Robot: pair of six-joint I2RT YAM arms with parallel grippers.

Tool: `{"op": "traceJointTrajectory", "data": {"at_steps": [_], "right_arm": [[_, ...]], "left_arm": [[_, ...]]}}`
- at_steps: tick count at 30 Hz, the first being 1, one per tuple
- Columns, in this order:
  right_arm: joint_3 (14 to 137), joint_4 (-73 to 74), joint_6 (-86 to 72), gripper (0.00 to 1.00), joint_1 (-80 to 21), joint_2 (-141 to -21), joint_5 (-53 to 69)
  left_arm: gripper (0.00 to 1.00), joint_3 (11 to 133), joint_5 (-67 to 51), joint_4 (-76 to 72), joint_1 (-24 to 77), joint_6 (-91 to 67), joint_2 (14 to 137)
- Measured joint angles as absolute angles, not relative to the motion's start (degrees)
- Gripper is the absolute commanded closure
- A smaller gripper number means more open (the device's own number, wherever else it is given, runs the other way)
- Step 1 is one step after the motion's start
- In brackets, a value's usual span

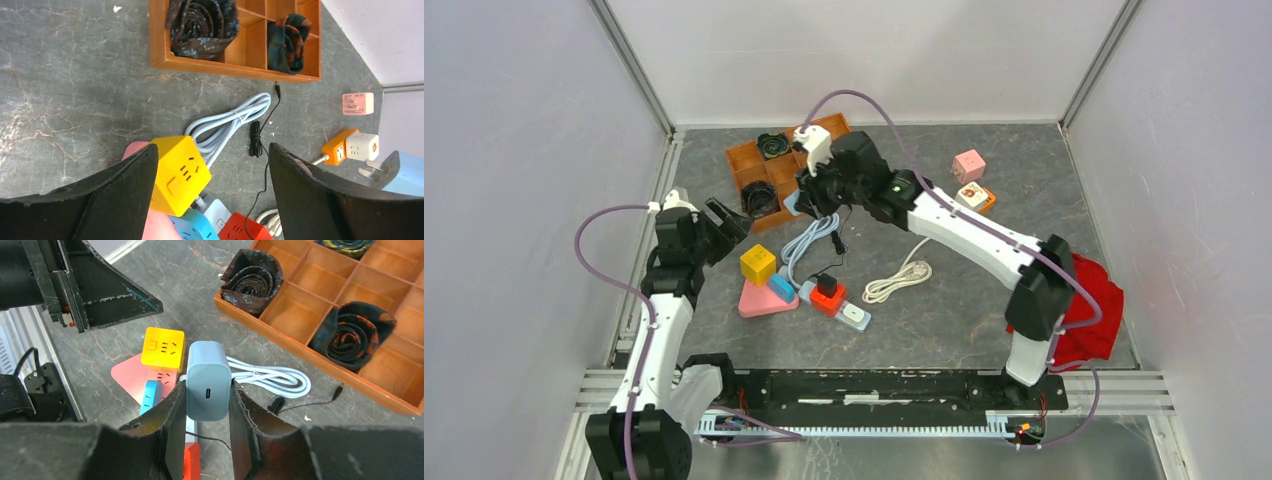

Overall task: Insert the plug
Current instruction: Insert the plug into the socket.

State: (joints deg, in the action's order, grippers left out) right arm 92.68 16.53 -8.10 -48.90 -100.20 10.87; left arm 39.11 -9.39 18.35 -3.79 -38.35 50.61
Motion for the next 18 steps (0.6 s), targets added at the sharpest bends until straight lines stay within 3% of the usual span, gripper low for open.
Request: {"op": "traceJointTrajectory", "data": {"at_steps": [7, 18], "right_arm": [[109.56, 28.08, -5.61, 0.95, -52.12, -113.47, 11.99], [111.77, 30.89, -6.28, 0.96, -54.46, -119.11, 15.22]], "left_arm": [[0.33, 34.22, -9.8, 17.69, -5.52, -38.33, 49.69], [0.52, 32.03, -12.1, 15.7, -7.07, -38.3, 52.34]]}}
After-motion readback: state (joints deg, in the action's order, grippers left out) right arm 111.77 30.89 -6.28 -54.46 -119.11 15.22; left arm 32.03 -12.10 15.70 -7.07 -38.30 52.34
